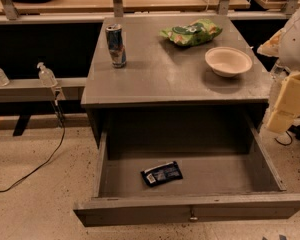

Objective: Pick rxbar blueberry from top drawer and place on counter

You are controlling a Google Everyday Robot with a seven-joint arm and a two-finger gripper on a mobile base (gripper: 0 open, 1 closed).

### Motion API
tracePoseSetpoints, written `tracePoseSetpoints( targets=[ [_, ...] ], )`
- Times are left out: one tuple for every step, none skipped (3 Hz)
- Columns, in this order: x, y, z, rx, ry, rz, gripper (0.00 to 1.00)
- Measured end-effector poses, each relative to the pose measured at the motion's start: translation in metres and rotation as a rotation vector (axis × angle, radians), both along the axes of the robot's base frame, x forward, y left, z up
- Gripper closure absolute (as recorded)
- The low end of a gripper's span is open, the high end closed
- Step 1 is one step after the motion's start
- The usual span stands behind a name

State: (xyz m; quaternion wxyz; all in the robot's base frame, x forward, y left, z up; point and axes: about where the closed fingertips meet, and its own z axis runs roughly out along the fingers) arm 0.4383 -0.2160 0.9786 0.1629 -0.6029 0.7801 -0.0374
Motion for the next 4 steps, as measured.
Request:
tracePoseSetpoints(
  targets=[
    [0.002, 0.002, 0.000, -0.009, -0.008, -0.003, 0.00],
    [0.017, 0.024, -0.016, -0.046, -0.028, -0.002, 0.00],
    [0.041, 0.059, -0.092, -0.033, 0.023, 0.046, 0.00],
    [0.059, 0.083, -0.161, 0.056, 0.106, 0.088, 0.00]
  ],
)
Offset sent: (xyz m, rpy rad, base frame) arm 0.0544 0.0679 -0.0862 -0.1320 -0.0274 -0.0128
